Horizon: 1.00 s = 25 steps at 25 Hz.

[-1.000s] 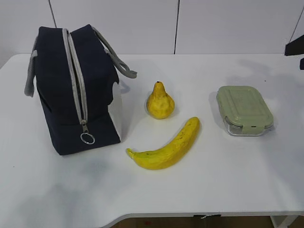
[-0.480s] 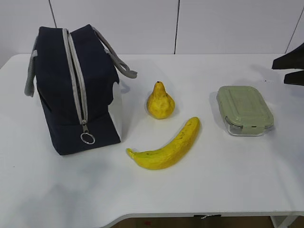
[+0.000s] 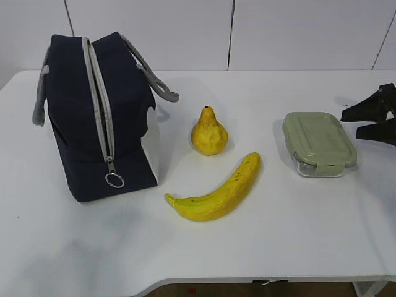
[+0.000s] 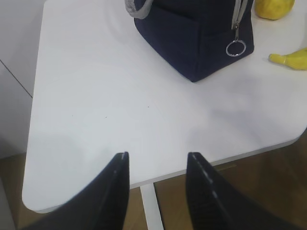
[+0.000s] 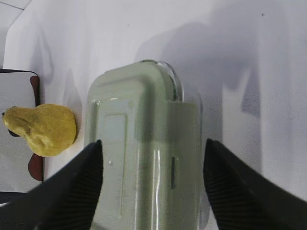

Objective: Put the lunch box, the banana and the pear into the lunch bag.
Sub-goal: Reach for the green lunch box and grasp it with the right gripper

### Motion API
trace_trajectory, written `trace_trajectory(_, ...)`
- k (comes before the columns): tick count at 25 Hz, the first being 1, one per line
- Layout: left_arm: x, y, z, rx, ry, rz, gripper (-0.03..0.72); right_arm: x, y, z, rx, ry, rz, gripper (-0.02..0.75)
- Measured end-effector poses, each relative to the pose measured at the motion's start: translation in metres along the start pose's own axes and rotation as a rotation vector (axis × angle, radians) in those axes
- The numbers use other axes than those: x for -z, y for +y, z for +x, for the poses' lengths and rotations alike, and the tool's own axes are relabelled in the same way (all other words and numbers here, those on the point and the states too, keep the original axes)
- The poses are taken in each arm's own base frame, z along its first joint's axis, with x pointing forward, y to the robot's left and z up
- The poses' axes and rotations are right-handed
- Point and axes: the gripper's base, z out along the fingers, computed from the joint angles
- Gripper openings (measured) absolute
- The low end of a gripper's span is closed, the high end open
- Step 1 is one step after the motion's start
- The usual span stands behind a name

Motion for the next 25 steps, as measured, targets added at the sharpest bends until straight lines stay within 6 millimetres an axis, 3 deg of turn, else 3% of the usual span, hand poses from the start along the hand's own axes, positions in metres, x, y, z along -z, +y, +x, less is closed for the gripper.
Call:
trace_trajectory(13,0.0,0.0,0.0,0.0,0.0,0.0,0.299,-0.02,-0.018,0.011,-0.03,0.039,-0.073,0.521)
trace_trajectory(25,0.0,0.0,0.0,0.0,0.0,0.0,0.299,-0.023,-0.021,0.011,-0.046,0.026,-0.088,0.521)
